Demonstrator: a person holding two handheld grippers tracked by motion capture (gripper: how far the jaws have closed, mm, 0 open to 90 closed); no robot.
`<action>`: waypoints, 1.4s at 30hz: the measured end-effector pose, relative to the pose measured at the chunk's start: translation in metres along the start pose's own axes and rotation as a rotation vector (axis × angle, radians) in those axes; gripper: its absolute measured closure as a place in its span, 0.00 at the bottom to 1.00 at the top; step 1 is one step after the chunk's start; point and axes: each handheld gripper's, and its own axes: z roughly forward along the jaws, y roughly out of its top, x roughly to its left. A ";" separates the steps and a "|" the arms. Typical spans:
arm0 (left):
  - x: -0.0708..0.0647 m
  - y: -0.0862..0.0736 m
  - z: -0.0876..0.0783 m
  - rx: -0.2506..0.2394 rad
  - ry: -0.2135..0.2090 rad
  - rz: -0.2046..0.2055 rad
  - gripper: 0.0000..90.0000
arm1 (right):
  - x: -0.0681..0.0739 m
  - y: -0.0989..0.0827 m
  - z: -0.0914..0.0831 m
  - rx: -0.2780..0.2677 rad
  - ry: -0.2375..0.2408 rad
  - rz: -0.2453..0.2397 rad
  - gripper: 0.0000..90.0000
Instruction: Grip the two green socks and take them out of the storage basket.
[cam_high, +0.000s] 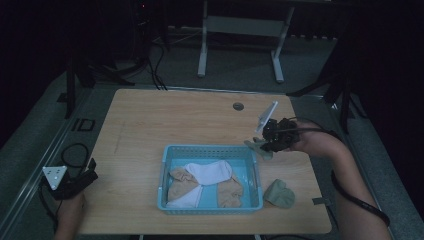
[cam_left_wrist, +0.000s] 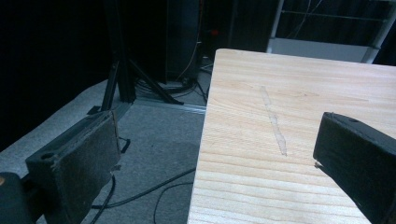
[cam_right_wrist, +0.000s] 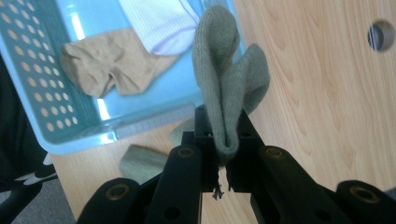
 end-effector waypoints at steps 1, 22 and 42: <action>0.000 0.000 0.000 0.000 0.000 0.000 0.01 | -0.002 -0.004 0.000 0.002 -0.001 0.011 0.94; 0.000 0.000 0.000 0.001 0.002 0.003 0.01 | -0.021 -0.072 0.035 0.057 0.014 0.180 0.94; 0.000 0.000 0.000 0.001 0.001 0.002 0.01 | -0.026 -0.088 0.127 0.113 0.096 0.264 0.94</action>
